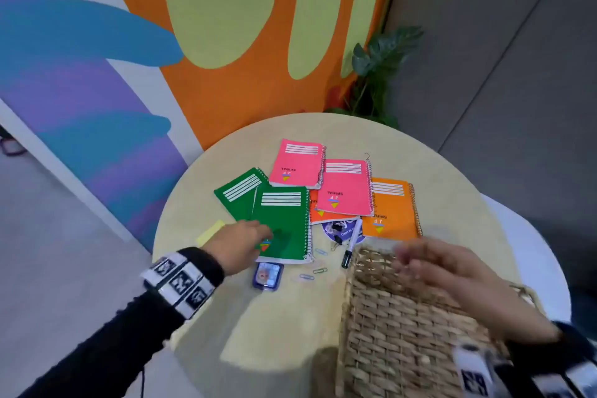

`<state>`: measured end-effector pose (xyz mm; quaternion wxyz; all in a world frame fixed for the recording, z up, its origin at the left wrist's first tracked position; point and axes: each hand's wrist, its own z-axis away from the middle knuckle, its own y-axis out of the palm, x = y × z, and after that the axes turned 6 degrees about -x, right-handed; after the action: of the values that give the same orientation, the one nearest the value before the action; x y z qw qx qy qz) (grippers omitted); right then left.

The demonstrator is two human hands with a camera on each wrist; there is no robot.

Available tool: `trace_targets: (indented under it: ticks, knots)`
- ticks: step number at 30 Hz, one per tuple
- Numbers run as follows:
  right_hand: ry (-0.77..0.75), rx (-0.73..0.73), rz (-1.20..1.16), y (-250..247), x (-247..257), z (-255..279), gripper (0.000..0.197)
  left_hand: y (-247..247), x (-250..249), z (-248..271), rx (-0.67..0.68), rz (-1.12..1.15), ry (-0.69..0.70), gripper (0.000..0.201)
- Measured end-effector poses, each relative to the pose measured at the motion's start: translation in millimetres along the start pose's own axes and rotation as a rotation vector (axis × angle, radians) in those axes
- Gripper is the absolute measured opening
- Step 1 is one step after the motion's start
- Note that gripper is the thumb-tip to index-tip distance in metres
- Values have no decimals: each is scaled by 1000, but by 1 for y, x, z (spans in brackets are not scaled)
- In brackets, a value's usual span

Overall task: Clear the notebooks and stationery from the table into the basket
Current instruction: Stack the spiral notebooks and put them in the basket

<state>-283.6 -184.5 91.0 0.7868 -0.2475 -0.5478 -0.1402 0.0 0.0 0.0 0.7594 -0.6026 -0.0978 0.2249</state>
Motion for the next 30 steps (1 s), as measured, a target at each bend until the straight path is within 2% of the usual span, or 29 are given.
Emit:
trace_targets:
  ticks: [2,6,8,11,13,15,17,19,21,22,24,25,27,30]
  knots:
    - [-28,-63,62,1,10,-51,21,-1,-12,-36,-22,-141,102,54]
    - [82,-135,-14,13,22,-160,15,7,-30,-99,92,-332,281,80]
    - [170,-117,3,19,18,-204,13,18,-33,-122,148,-446,373,77]
    - [267,-123,81,33,12,-258,11,29,-34,-143,212,-591,506,59]
    - [317,-162,166,43,2,-288,9,35,-33,-152,194,-609,564,45]
    - [373,-191,206,55,-4,-311,5,38,-31,-157,176,-631,600,41]
    - [453,-180,240,63,-12,-327,25,30,-30,-159,127,-668,613,37]
    - [467,-103,463,71,-18,-338,34,8,-26,-157,96,-624,603,31]
    - [563,-153,328,75,-30,-354,26,-20,-16,-150,30,-576,592,33]
    - [527,-162,349,80,-36,-361,24,-33,-8,-147,-23,-517,571,30]
    - [550,-157,397,86,-55,-381,35,-55,14,-136,-184,-407,567,19]
    - [558,-158,420,89,-64,-387,33,-63,27,-131,-235,-335,573,16]
    - [555,-154,418,96,-71,-393,25,-77,49,-118,-300,-205,530,20]
    - [549,-162,349,101,-59,-390,23,-88,71,-97,-517,-77,411,27]
